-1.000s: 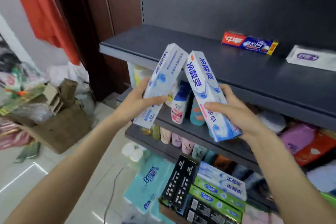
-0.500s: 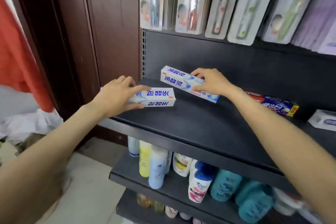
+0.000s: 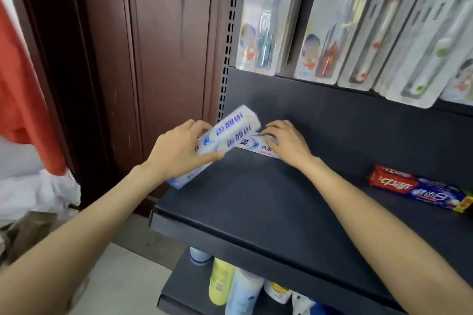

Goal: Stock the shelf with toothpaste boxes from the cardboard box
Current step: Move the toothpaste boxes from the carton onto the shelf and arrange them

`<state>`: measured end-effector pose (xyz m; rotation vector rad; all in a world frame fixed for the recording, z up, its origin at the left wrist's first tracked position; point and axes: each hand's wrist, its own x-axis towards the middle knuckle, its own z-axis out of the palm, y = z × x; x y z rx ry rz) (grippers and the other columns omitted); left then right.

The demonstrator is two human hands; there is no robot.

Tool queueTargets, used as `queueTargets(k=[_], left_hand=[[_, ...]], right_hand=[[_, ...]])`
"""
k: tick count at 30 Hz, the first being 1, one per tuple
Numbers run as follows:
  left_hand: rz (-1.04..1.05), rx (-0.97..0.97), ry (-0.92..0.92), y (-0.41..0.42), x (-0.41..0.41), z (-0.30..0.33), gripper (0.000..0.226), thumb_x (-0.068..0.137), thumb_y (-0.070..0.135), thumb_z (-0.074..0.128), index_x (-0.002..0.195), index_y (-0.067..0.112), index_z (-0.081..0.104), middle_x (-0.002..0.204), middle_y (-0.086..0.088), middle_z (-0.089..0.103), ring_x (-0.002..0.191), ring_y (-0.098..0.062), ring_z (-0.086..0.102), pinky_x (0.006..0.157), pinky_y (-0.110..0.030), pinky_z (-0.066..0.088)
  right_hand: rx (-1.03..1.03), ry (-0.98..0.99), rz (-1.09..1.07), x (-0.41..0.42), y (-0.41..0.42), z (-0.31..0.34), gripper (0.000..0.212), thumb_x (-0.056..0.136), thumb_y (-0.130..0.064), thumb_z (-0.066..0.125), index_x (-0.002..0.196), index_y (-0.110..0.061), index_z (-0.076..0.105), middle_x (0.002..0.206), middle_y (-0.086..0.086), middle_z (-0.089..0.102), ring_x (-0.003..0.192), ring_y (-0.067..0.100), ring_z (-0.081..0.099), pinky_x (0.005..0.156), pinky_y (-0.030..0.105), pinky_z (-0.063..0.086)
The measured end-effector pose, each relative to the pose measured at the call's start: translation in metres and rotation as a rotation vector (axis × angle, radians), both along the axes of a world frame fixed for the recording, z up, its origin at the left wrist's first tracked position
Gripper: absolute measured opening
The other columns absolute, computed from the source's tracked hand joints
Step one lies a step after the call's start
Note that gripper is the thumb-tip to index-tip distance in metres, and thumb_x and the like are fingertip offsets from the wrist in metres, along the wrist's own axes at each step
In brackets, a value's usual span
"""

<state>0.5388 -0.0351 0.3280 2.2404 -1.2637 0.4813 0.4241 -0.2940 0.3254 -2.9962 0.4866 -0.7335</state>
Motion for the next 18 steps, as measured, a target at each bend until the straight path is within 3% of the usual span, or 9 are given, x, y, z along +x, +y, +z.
queueTargets(k=[2,4,5,6,8,9,11,15,18], left_hand=[[0.026,-0.071,0.299,-0.013,-0.004,0.009,0.058,0.071,0.073,0.057,0.105,0.026,0.052,0.098,0.011,0.060,0.086,-0.014,0.061,0.076,-0.034,0.049],[-0.073,-0.188,0.714,-0.030,-0.012,0.020,0.053,0.075,0.066,0.060,0.098,0.019,0.053,0.097,0.004,0.065,0.082,-0.014,0.065,0.072,-0.034,0.055],[-0.145,-0.244,0.920,-0.040,-0.017,0.024,0.046,0.080,0.058,0.060,0.096,0.016,0.055,0.096,-0.001,0.068,0.078,-0.014,0.067,0.067,-0.033,0.058],[-0.214,-0.280,1.082,-0.050,-0.023,0.027,0.039,0.086,0.050,0.058,0.098,0.013,0.059,0.096,-0.005,0.070,0.075,-0.014,0.068,0.063,-0.031,0.059],[-0.311,-0.362,1.267,-0.069,-0.037,0.028,0.039,0.091,0.040,0.055,0.107,0.006,0.064,0.097,-0.010,0.071,0.071,-0.013,0.069,0.059,-0.028,0.058],[-0.330,-0.423,1.321,-0.077,-0.046,0.025,0.038,0.092,0.039,0.054,0.111,0.007,0.063,0.095,-0.009,0.071,0.070,-0.013,0.069,0.058,-0.027,0.057],[-0.317,-0.492,1.394,-0.085,-0.056,0.016,0.038,0.094,0.039,0.050,0.117,0.010,0.058,0.092,-0.006,0.069,0.074,-0.015,0.069,0.062,-0.029,0.059],[-0.214,-0.199,1.238,-0.078,-0.055,-0.003,0.041,0.098,0.048,0.033,0.112,0.016,0.054,0.098,-0.004,0.069,0.087,-0.017,0.066,0.083,-0.033,0.049],[-0.143,-0.118,1.156,-0.071,-0.046,-0.014,0.040,0.098,0.043,0.037,0.114,0.011,0.055,0.104,-0.006,0.068,0.090,-0.018,0.062,0.082,-0.030,0.045]], right_hand=[[0.422,-0.220,0.050,-0.025,0.022,0.011,0.018,0.091,-0.018,0.058,0.107,-0.019,0.068,0.106,-0.002,0.065,0.100,0.017,0.059,0.088,0.027,0.045],[0.875,-0.242,0.172,-0.052,0.055,0.022,0.021,0.092,-0.019,0.058,0.113,-0.023,0.059,0.102,-0.002,0.066,0.092,0.016,0.064,0.083,0.030,0.051],[0.997,-0.183,0.213,-0.062,0.071,0.025,0.029,0.091,-0.022,0.059,0.119,-0.026,0.051,0.105,-0.004,0.065,0.093,0.014,0.065,0.084,0.031,0.051],[1.002,-0.097,0.225,-0.069,0.084,0.025,0.042,0.089,-0.029,0.063,0.126,-0.030,0.042,0.109,-0.008,0.062,0.097,0.012,0.063,0.087,0.031,0.051],[0.741,0.035,0.171,-0.071,0.100,0.020,0.072,0.080,-0.045,0.069,0.136,-0.037,0.025,0.123,-0.013,0.052,0.107,0.007,0.055,0.089,0.030,0.047],[0.546,0.056,0.100,-0.069,0.099,0.019,0.078,0.078,-0.048,0.069,0.138,-0.037,0.020,0.128,-0.013,0.048,0.109,0.009,0.052,0.086,0.031,0.045],[0.308,0.054,-0.013,-0.067,0.086,0.021,0.072,0.083,-0.039,0.066,0.140,-0.038,0.021,0.130,-0.009,0.049,0.107,0.017,0.053,0.080,0.035,0.045],[0.300,0.092,0.035,-0.068,0.044,0.020,0.063,0.085,-0.026,0.064,0.139,-0.041,0.034,0.122,-0.002,0.053,0.106,0.021,0.053,0.089,0.039,0.047],[0.158,0.150,-0.020,-0.054,0.029,0.014,0.057,0.088,-0.027,0.061,0.139,-0.037,0.039,0.119,0.001,0.052,0.108,0.023,0.051,0.088,0.038,0.045]])
